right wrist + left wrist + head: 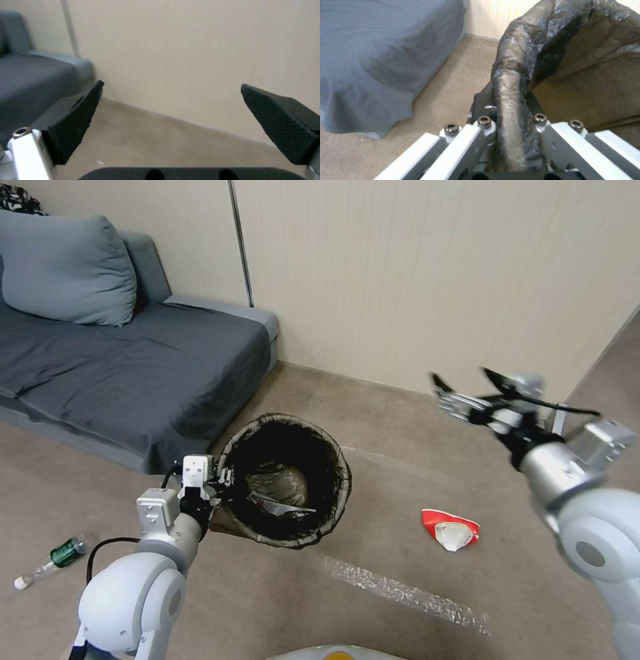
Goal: Pick up the trash bin, then pick up the garbage from the floor and place it into the trash bin.
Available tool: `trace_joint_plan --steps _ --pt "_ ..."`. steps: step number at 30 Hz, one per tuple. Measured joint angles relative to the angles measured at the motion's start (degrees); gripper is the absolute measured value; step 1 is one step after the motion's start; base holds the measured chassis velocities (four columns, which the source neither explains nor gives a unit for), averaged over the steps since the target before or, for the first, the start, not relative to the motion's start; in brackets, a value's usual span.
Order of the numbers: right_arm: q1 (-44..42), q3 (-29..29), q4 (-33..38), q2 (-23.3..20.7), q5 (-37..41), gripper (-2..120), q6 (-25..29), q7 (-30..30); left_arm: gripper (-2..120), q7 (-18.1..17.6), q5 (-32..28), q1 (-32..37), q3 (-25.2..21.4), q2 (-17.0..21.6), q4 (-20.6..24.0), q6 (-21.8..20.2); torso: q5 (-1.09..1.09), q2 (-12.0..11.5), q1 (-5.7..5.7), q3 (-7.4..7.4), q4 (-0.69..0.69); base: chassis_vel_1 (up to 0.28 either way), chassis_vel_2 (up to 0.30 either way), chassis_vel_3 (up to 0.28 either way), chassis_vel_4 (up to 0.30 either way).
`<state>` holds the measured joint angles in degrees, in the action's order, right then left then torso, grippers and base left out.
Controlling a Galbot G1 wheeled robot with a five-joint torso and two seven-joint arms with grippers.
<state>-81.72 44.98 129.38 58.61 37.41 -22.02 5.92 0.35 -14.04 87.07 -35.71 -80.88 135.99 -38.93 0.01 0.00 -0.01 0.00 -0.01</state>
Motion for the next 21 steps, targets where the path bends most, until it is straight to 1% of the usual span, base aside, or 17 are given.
trace_joint_plan --steps 3,4,7,9,10,12,14,16,17,19,20,21 --pt "-3.1 2.8 -4.5 1.1 -1.7 100 1.7 -3.2 3 0.2 -0.2 0.1 -0.4 0.2 0.1 0.1 0.0 0.0 0.0 0.0 0.0 0.0 0.0 0.0 0.0" --pt "-3.1 2.8 -4.5 1.1 -1.7 100 1.7 -3.2 3 0.2 -0.2 0.1 -0.4 0.2 0.1 0.1 0.0 0.0 0.0 0.0 0.0 0.0 0.0 0.0 0.0" --pt "-4.6 4.0 -9.7 1.1 -2.4 100 2.7 -6.6 3 0.3 -0.2 0.0 -0.3 0.4 0.0 0.1 0.0 0.0 0.0 0.0 0.01 0.0 0.0 0.0 0.0" --pt "-4.8 4.1 -10.9 1.0 -2.6 100 2.7 -7.4 3 0.3 -0.2 0.0 -0.3 0.4 0.0 0.2 -0.01 0.0 0.0 0.0 0.01 0.0 0.0 0.0 0.0" --pt "-5.1 4.3 -13.9 0.5 -3.1 100 2.8 -9.4 3 0.3 -0.2 0.1 -0.2 0.4 0.1 0.2 0.0 0.0 0.0 0.0 0.01 0.0 0.0 0.0 0.0" --pt "-5.3 4.4 -17.1 -0.2 -4.0 100 3.1 -11.6 3 0.4 -0.2 0.3 -0.2 0.4 0.3 0.2 0.0 0.0 0.0 0.0 0.01 0.0 0.0 0.0 0.0" --pt "-5.4 4.3 -18.1 -0.4 -4.3 100 3.2 -12.5 3 0.4 -0.2 0.4 -0.3 0.5 0.4 0.2 0.0 0.0 0.0 0.0 0.01 0.0 0.0 0.0 0.0" --pt "-5.6 4.0 -21.4 -1.3 -5.0 100 3.4 -16.9 3 0.6 -0.3 0.6 -0.4 0.5 0.5 0.4 0.0 0.0 0.0 0.0 0.01 0.0 0.0 0.0 0.0" --pt "-5.6 4.0 -21.4 -1.3 -5.0 100 3.4 -16.9 3 0.6 -0.3 0.6 -0.4 0.5 0.5 0.4 0.0 0.0 0.0 0.0 0.01 0.0 0.0 0.0 0.0" --pt "-5.2 3.9 -24.5 -2.0 -6.5 100 2.8 -21.8 3 0.6 -0.3 0.8 -0.5 0.6 0.6 0.7 0.0 0.0 0.0 0.0 0.01 0.0 0.0 0.0 0.0" --pt "-5.2 3.9 -24.5 -2.0 -6.5 100 2.8 -21.8 3 0.6 -0.3 0.8 -0.5 0.6 0.6 0.7 0.0 0.0 0.0 0.0 0.01 0.0 0.0 0.0 0.0" --pt "-4.6 3.8 -26.1 -2.2 -7.3 100 2.5 -24.1 3 0.6 -0.3 0.9 -0.5 0.6 0.7 0.8 0.0 0.0 0.0 0.0 0.01 0.0 0.0 0.0 0.0"
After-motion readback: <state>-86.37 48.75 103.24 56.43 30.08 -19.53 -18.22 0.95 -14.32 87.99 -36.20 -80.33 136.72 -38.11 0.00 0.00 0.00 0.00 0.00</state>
